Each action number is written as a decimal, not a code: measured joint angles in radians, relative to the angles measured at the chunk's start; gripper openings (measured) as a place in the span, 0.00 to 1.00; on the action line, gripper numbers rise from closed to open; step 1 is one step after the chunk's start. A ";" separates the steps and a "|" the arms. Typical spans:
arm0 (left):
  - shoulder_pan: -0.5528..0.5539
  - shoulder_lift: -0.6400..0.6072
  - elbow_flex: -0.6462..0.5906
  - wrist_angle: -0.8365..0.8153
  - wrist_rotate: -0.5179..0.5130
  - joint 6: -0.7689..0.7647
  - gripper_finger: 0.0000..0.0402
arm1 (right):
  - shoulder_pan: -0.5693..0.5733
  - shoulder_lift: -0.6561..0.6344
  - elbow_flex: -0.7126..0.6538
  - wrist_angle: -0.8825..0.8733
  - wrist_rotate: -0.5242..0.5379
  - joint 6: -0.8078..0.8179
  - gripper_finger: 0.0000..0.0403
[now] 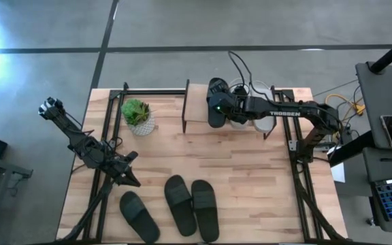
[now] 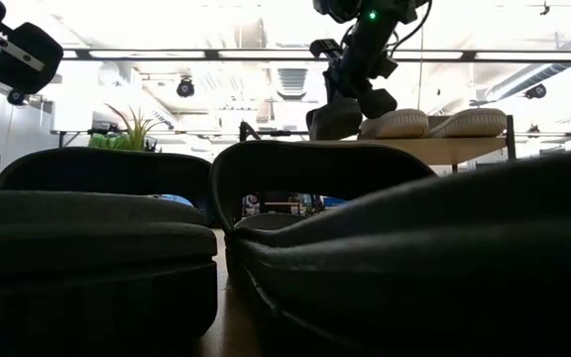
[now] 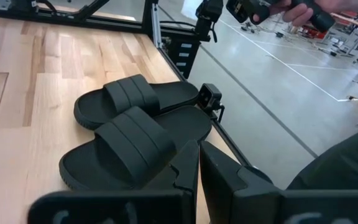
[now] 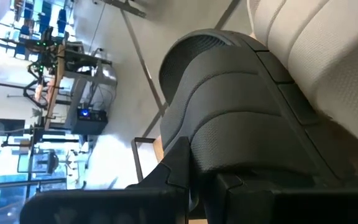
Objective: Pick and place slides into the shelf
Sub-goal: Put the black slipper under the shelf
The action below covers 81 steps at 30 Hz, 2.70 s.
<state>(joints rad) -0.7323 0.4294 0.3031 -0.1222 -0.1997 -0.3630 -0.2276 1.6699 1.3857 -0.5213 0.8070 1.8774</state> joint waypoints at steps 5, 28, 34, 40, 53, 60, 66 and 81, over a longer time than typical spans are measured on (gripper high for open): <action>0.000 0.000 0.000 0.000 0.000 0.000 0.00 | 0.000 0.001 0.000 -0.003 0.001 0.000 0.03; 0.000 0.000 0.000 0.000 0.000 0.003 0.00 | 0.013 0.002 0.135 -0.037 -0.023 -0.139 0.32; 0.000 -0.001 0.000 0.000 0.000 0.003 0.00 | 0.013 0.002 0.154 -0.160 -0.082 -0.066 0.32; 0.000 -0.009 0.000 0.000 0.000 0.003 0.00 | 0.013 0.002 0.120 -0.155 -0.110 -0.014 0.32; 0.000 -0.020 0.000 -0.001 0.000 0.002 0.00 | 0.010 0.016 0.064 0.015 -0.054 0.007 0.32; 0.000 -0.021 0.000 -0.013 0.000 0.000 0.00 | 0.009 0.079 0.062 -0.014 -0.123 0.045 0.32; 0.000 -0.034 0.000 -0.072 0.002 -0.025 0.00 | 0.009 0.066 0.063 -0.019 -0.134 0.007 0.32; 0.000 -0.102 0.000 -0.077 -0.018 0.006 0.00 | 0.077 -0.040 0.063 -0.196 -0.191 0.062 0.32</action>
<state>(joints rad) -0.7326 0.3273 0.3031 -0.1994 -0.2179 -0.3569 -0.1507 1.6301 1.4487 -0.7169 0.6156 1.9389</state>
